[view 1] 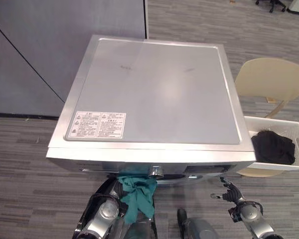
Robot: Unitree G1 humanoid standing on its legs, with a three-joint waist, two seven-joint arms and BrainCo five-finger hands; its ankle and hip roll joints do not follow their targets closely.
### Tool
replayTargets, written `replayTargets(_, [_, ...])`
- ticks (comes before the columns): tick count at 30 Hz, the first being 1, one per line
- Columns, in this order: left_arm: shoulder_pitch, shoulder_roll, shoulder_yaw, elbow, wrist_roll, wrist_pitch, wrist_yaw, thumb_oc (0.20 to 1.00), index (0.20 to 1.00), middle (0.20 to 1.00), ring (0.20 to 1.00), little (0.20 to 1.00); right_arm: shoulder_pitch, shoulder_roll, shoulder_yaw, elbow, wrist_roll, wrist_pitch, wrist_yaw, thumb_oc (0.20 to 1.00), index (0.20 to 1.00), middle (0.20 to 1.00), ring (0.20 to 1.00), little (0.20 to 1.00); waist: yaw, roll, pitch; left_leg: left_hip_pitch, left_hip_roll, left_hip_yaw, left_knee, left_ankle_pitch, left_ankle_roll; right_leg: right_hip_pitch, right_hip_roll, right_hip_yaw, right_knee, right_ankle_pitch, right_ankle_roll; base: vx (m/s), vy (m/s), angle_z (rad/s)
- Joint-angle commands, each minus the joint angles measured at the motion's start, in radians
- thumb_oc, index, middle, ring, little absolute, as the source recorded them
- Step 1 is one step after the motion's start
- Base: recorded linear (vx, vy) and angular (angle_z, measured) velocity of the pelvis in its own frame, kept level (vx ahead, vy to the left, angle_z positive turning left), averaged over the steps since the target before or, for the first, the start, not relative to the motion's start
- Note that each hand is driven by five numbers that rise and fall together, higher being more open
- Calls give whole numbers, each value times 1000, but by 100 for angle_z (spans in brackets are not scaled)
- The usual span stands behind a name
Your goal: Grab the laundry basket,head to the washer,open it,put in the laundry and shut it.
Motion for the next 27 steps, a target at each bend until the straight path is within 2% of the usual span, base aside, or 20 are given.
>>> replayTargets(1, [-84,10,32,-64,-34,-63,66,200,200,200,200,200,-54,-11,3,-49,52,-22,-27,1000,1000,1000,1000,1000,12,-19,23,-64,65,33,247,-232,-11,-67,-20,12,-69,109,55,-192,-32,-15])
replayTargets(3, [-114,7,29,-69,-51,-65,82,200,200,200,200,200,-67,-11,-1,-61,69,-27,-39,1000,1000,1000,1000,1000,5,-17,49,-142,70,29,325,-247,-8,-137,-20,10,-13,100,49,-255,-89,14])
replayTargets(4, [-157,0,29,-71,-73,-72,105,200,200,200,200,200,-85,-10,2,-66,84,-36,-58,1000,1000,1000,1000,1000,-2,-13,62,-229,78,20,406,-261,-4,-215,-18,5,51,85,40,-175,-102,20])
replayTargets(5, [-157,0,29,-71,-73,-72,105,200,200,200,200,200,-85,-10,2,-66,84,-36,-58,1000,1000,1000,1000,1000,-3,-12,60,-232,78,19,408,-262,-4,-218,-18,4,52,85,40,-160,-107,28])
replayTargets(7, [-188,-7,24,-79,-84,-73,123,200,200,200,200,200,-94,-9,0,-78,98,-42,-78,1000,1000,1000,1000,1000,-9,-10,69,-309,90,14,490,-280,3,-296,-10,-1,134,61,27,-72,-82,24])
replayTargets(8, [-204,-9,23,-83,-91,-76,133,200,200,200,200,200,-98,-8,-2,-87,105,-42,-84,1000,1000,1000,1000,1000,-11,-7,74,-347,98,4,553,-321,-2,-330,-2,0,189,19,25,-59,-94,4])
replayTargets(11, [-263,-17,24,-95,-113,-79,170,200,200,200,200,200,-117,-4,-2,-115,125,-58,-107,1000,1000,1000,1000,1000,-17,-3,73,-489,124,-13,683,-350,0,-470,6,-7,315,-18,10,-84,-90,6])
replayTargets(12, [-263,-17,24,-94,-113,-79,170,200,200,200,200,200,-117,-5,-2,-115,125,-58,-107,1000,1000,1000,1000,1000,-18,-2,70,-496,125,-14,688,-351,0,-475,7,-8,319,-19,10,-115,-96,-5])
replayTargets(13, [-314,-21,25,-102,-122,-84,195,200,200,200,200,200,-127,-2,-2,-137,133,-68,-121,1000,1000,1000,1000,1000,-23,0,65,-592,141,-20,771,-373,0,-570,14,-10,391,-41,3,-102,-88,-8])
replayTargets(15, [-388,-15,21,-104,-122,-87,228,200,200,200,200,200,-138,-2,-1,-163,137,-79,-135,1000,1000,1000,1000,1000,-32,3,59,-697,157,-35,865,-399,-1,-669,25,-14,470,-68,-4,-103,-96,0])
replayTargets(18, [-566,30,7,-67,-113,-86,295,200,200,200,200,200,-136,-12,9,-224,140,-108,-137,1000,1000,1000,1000,1000,-56,10,46,-846,186,-73,995,-446,11,-823,37,-21,600,-116,-9,-45,-49,-4])
replayTargets(20, [-628,46,0,-37,-115,-84,310,200,200,200,200,200,-132,-13,13,-238,143,-114,-134,1000,1000,1000,1000,1000,-66,12,41,-889,192,-84,1036,-461,14,-862,38,-22,635,-128,-13,-4,-18,0])
replayTargets(21, [-751,85,-9,32,-120,-82,350,200,200,200,200,200,-122,-19,24,-259,153,-134,-130,1000,1000,1000,1000,1000,-86,10,38,-944,204,-100,1094,-483,23,-919,42,-17,689,-143,-17,0,0,0])
replayTargets(22, [-756,85,-11,37,-121,-84,350,200,200,200,200,200,-123,-18,23,-259,153,-133,-130,1000,1000,1000,1000,1000,-85,12,36,-954,204,-102,1101,-486,23,-927,42,-18,695,-145,-17,0,0,0])
replayTargets(24, [-939,152,-53,137,-117,-84,399,200,200,200,200,200,-115,-24,49,-281,169,-162,-122,1000,1000,1000,1000,1000,-111,12,33,-1026,216,-122,1172,-510,31,-997,51,-19,759,-162,-23,3,-28,-16])
replayTargets(27, [-1039,189,-91,198,-115,-87,417,200,200,200,200,200,-116,-30,62,-295,177,-180,-114,1000,1000,1000,1000,1000,-124,14,30,-1066,219,-131,1206,-523,33,-1033,54,-21,784,-168,-23,-3,-6,-4])
